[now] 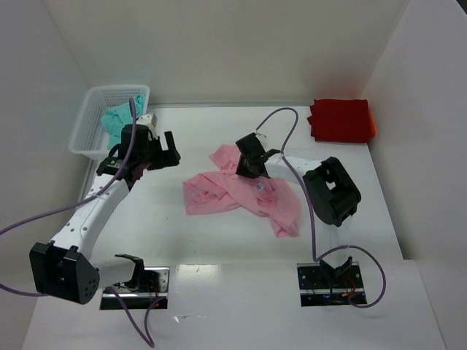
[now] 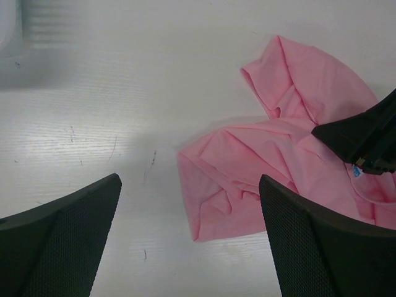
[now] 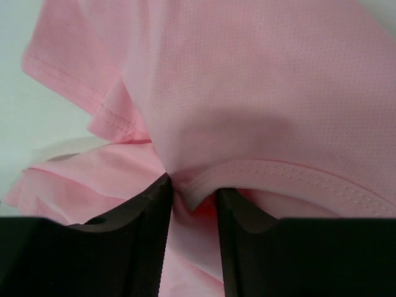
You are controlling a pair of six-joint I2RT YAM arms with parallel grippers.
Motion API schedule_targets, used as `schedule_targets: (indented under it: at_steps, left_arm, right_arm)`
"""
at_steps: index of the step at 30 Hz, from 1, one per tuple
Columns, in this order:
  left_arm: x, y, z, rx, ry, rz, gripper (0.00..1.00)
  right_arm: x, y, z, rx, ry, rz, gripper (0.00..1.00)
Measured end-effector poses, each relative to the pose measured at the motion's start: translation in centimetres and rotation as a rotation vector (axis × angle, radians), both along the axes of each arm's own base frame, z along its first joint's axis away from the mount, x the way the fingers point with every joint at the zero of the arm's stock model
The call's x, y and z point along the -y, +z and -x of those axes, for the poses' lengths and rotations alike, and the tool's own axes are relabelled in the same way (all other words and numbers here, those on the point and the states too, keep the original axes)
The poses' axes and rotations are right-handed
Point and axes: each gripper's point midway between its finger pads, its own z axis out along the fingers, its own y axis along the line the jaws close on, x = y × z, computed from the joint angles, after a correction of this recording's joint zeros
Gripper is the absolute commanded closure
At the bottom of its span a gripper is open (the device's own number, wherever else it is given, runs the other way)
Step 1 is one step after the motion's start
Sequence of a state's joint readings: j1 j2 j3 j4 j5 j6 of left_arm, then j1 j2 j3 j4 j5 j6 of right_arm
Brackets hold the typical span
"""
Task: Fold and stack the t-shirts
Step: Flatten out the tshirt
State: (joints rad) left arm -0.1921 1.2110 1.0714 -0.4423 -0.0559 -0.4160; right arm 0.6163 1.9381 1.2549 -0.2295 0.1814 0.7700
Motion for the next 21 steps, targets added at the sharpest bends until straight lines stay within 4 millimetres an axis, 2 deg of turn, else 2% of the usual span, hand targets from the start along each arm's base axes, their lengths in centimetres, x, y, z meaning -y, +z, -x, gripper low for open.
schedule_targets:
  at_steps: [1,2,4,9,12,15,17,19,21]
  left_arm:
    - [0.2,0.0,0.1,0.0,-0.009,0.005,0.0]
    - [0.3,-0.1,0.2,-0.004,-0.017,0.009,0.0]
    - [0.7,-0.4,0.4,-0.012,-0.044,0.016,0.0]
    - [1.6,-1.4,1.1,-0.045,-0.103,0.047,0.0]
    - [2.2,-2.4,1.2,-0.075,-0.129,0.069,0.03]
    - [3.3,-4.1,0.9,-0.124,-0.173,0.103,0.13]
    - [4.2,-5.3,0.5,-0.157,-0.207,0.134,0.2]
    - [5.0,-7.0,-0.1,-0.197,-0.231,0.161,0.27]
    - [5.6,-8.5,-0.5,-0.232,-0.246,0.181,0.3]
  right_arm:
    - [0.0,0.1,-0.1,0.002,0.001,0.001,0.78]
    - [0.0,0.2,-0.2,0.007,-0.006,0.0,0.87]
    - [-0.1,0.6,-0.6,0.02,-0.012,-0.001,0.99]
    - [-0.2,2.4,-1.8,0.069,-0.036,-0.007,0.99]
    - [0.3,4.8,-2.1,0.107,-0.051,-0.028,0.99]
    - [1.1,8.8,-2.7,0.18,-0.066,-0.066,0.99]
    - [1.6,10.7,-3.0,0.218,-0.074,-0.086,0.99]
    - [1.9,12.0,-3.2,0.244,-0.077,-0.1,0.98]
    - [2.1,12.2,-3.2,0.25,-0.077,-0.105,0.98]
